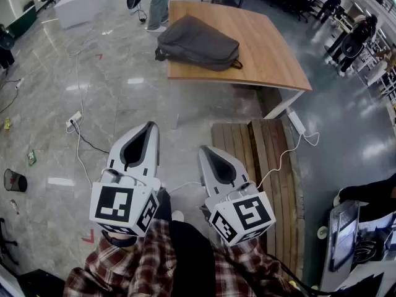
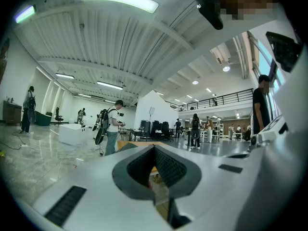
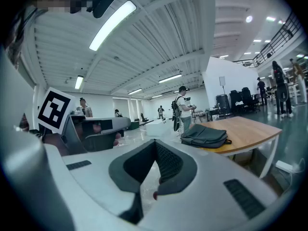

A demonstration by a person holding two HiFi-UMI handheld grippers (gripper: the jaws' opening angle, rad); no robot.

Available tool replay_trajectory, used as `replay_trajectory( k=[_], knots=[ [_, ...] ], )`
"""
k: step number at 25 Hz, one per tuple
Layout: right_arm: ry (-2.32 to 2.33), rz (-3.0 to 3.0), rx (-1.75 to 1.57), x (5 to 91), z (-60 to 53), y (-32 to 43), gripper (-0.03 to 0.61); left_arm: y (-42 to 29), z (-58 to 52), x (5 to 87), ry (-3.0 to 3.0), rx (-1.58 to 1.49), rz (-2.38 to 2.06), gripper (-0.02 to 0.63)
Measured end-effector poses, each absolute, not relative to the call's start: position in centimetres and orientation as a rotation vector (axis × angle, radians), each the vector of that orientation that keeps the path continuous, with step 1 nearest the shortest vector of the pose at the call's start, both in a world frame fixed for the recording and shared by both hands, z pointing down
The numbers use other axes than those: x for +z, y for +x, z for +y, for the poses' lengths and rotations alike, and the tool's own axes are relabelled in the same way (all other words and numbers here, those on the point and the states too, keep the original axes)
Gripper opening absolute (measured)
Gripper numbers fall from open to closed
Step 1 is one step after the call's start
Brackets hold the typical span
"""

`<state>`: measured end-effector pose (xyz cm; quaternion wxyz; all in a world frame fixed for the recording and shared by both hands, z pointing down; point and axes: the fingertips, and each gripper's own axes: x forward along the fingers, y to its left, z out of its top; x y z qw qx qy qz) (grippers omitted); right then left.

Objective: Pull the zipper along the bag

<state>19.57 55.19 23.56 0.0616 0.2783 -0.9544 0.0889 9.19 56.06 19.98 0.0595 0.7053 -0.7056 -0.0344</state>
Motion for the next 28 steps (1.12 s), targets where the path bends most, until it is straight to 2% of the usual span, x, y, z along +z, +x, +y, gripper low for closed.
replay_trajectory(
  k=[11, 23, 28],
  knots=[
    [0.859, -2.887, 0.24, 24.5, 45.6, 12.9, 0.009, 2.7, 46.5, 20.9, 2.165, -0.12, -2.129, 0.012],
    [1.029, -2.867, 0.226, 23.3, 28.9, -1.2, 0.01, -9.8, 29.9, 19.7, 2.332, -0.096, -1.985, 0.012],
    [1.141, -2.791, 0.265, 23.9, 24.5, -2.1, 0.01, -10.5, 25.1, 20.3, 2.398, -0.069, -1.852, 0.012]
  ],
)
